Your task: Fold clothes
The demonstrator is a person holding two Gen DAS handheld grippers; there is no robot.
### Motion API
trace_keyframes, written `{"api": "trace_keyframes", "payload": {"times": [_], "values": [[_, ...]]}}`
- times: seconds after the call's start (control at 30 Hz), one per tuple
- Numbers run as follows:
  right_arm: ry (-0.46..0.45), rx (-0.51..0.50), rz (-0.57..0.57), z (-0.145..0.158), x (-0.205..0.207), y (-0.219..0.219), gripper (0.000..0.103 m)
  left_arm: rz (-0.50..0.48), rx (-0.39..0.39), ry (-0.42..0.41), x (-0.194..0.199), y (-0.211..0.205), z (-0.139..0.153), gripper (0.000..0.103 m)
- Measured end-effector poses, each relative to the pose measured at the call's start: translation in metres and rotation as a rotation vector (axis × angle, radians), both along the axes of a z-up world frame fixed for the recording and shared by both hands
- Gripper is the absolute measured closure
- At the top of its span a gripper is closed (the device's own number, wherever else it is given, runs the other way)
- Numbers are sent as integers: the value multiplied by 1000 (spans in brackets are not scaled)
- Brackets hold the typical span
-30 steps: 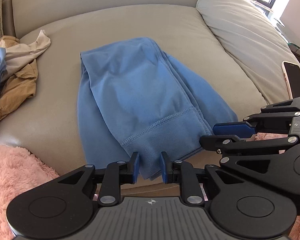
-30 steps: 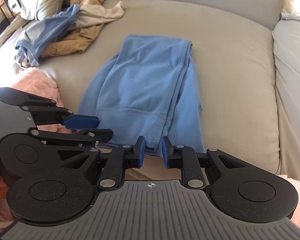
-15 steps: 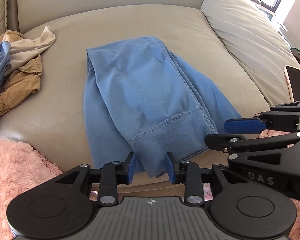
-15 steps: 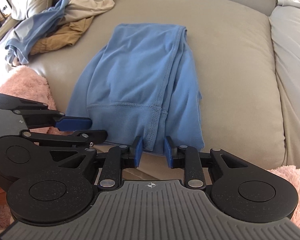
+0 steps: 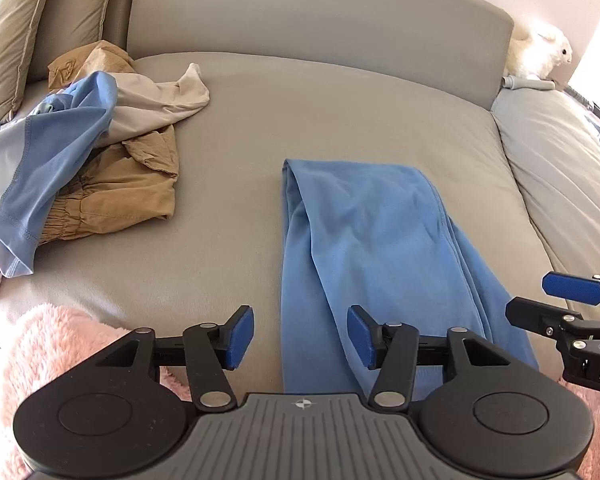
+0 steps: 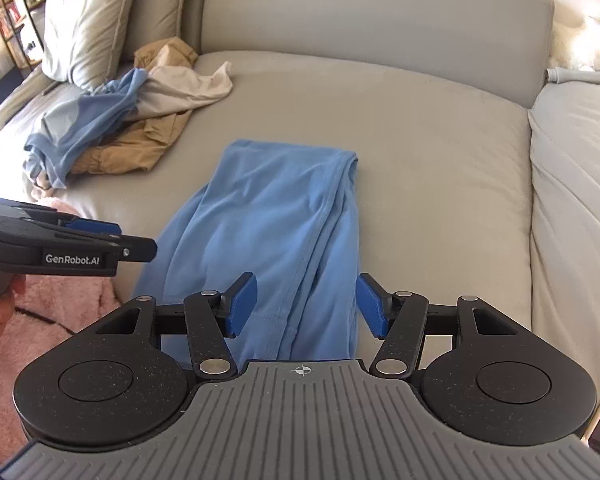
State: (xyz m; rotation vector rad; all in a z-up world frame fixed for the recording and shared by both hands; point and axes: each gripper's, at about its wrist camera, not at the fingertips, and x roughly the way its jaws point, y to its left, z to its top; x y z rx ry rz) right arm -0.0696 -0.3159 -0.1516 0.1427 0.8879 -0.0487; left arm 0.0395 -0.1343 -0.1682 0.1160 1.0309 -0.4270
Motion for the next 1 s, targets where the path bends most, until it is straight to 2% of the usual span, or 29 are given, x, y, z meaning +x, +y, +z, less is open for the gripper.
{"api": "trace_keyframes", "payload": {"times": [0.1,0.27,0.33,0.53,0.63,0.8,0.9,0.97,1.0], "values": [[11,52,-41,-10,14,-12,26,19,-15,34,13,-1,-9,43],[24,116,-81,-24,26,-24,26,54,-40,126,26,2,-31,42],[43,153,-97,-32,31,-30,26,50,-50,142,27,2,-37,37],[92,298,-176,-50,36,-53,26,23,-76,181,24,0,-37,35],[130,411,-223,-63,36,-67,25,26,-127,225,25,3,-40,34],[145,704,-268,-84,36,-86,22,12,-171,240,30,1,-47,33],[136,735,-284,-92,41,-85,21,-13,-184,237,33,-4,-50,35],[132,707,-269,-91,48,-78,21,-41,-168,220,32,-9,-50,45],[133,672,-243,-88,53,-72,27,-56,-159,211,30,-12,-49,48]]}}
